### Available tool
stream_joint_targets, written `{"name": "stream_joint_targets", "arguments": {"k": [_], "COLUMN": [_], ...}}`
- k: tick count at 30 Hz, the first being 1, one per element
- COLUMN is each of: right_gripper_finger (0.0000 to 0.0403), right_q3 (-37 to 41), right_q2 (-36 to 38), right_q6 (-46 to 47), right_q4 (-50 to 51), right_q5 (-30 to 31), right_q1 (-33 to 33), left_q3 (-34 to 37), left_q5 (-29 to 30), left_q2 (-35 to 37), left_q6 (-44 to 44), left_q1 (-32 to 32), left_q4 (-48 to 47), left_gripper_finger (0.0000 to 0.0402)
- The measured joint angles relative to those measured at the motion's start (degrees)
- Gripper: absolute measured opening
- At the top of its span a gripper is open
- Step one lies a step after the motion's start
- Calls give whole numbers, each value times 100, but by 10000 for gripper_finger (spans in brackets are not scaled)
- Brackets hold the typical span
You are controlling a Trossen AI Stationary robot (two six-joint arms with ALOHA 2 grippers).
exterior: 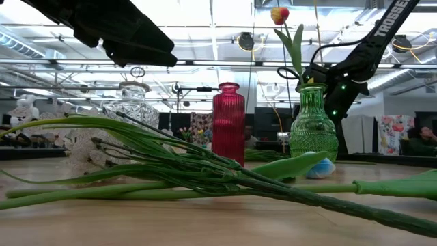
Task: Sort flowers into vase by color
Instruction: Put the top right white flowers into the red vase
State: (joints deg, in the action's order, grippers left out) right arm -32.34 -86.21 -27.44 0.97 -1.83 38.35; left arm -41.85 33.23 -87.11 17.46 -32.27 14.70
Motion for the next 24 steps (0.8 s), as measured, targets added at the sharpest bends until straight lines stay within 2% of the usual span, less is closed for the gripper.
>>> {"name": "stream_joint_targets", "arguments": {"k": [3,12,15,21,24], "right_gripper_finger": [9,9,32,118,144], "right_q3": [0,0,-2,-2,-2], "right_q2": [0,42,42,17,17], "right_q6": [-26,10,129,1,-40], "right_q4": [11,7,-102,-301,-303], "right_q5": [0,-91,-122,-155,-159], "right_q1": [-2,-2,-2,-5,-9], "left_q3": [0,0,0,0,0], "left_q5": [0,0,0,0,0], "left_q2": [0,0,0,0,0], "left_q6": [1,-1,-27,-29,-30], "left_q1": [0,0,1,7,7], "left_q4": [-2,-4,-7,0,25], "left_gripper_finger": [212,212,212,212,212]}}
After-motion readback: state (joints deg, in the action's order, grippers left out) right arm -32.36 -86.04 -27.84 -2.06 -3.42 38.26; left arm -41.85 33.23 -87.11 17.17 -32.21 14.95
